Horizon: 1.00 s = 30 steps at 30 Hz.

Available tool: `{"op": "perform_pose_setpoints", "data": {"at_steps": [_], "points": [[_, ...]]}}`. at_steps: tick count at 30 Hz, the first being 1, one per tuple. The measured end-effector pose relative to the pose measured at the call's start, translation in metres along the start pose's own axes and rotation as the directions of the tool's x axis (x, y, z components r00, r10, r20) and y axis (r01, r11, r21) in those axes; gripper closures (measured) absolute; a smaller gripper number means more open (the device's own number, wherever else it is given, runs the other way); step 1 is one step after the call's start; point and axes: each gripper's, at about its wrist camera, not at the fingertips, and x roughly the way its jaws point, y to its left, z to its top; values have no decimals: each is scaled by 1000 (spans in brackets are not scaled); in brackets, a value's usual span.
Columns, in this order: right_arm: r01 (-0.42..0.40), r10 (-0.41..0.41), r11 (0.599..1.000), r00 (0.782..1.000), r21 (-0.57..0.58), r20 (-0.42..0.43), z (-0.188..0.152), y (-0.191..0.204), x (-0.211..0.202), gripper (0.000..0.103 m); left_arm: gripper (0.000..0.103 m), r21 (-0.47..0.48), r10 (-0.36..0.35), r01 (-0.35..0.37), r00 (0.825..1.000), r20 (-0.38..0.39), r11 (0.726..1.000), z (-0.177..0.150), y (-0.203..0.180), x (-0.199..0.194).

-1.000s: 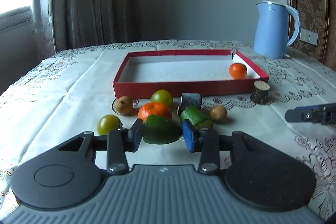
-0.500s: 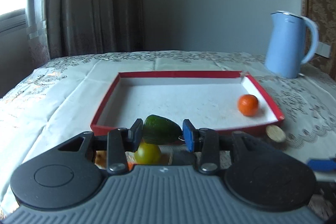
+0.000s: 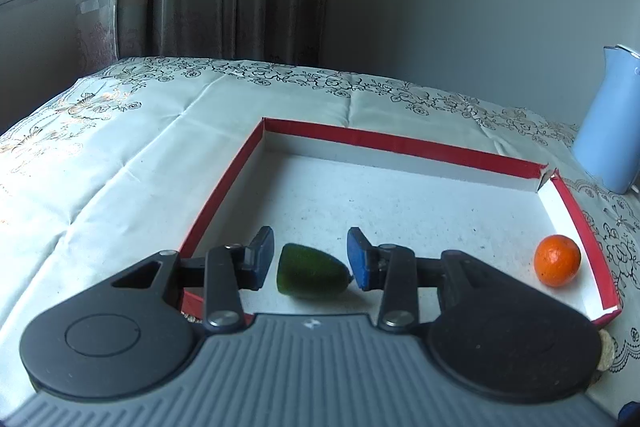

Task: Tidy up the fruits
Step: 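Move the lime with the left gripper into the tray and open, then move the right gripper toward the wooden log piece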

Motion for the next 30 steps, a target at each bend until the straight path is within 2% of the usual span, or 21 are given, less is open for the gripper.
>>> {"op": "perform_pose_setpoints", "data": {"at_steps": [4,8,11,16,19,23,24,30], "points": [[82,-83,995,997,-61,-13,0,12,3,23,66,-1,-5,5,1000,5,1000,2,-1,1],[207,-215,965,976,-163,-30,-2,30,10,23,66,9,-8,8,1000,16,1000,3,-1,1],[276,-287,939,958,-206,-25,-4,37,14,15,66,22,-3,3,1000,21,1000,3,-3,2],[293,-305,933,952,-209,-29,-4,36,15,12,62,27,17,-18,1000,25,999,2,-3,6],[282,-294,941,955,-188,-40,-3,32,15,11,52,23,24,-24,1000,21,999,2,-1,7],[284,-297,940,954,-188,-43,-3,32,17,10,16,14,47,-48,998,49,999,1,1,0],[284,-297,940,954,-187,-43,-3,32,17,10,11,11,52,-52,997,65,999,2,2,-4],[283,-296,941,954,-187,-43,-3,32,16,10,5,6,34,-35,990,135,999,6,18,-43]]}}
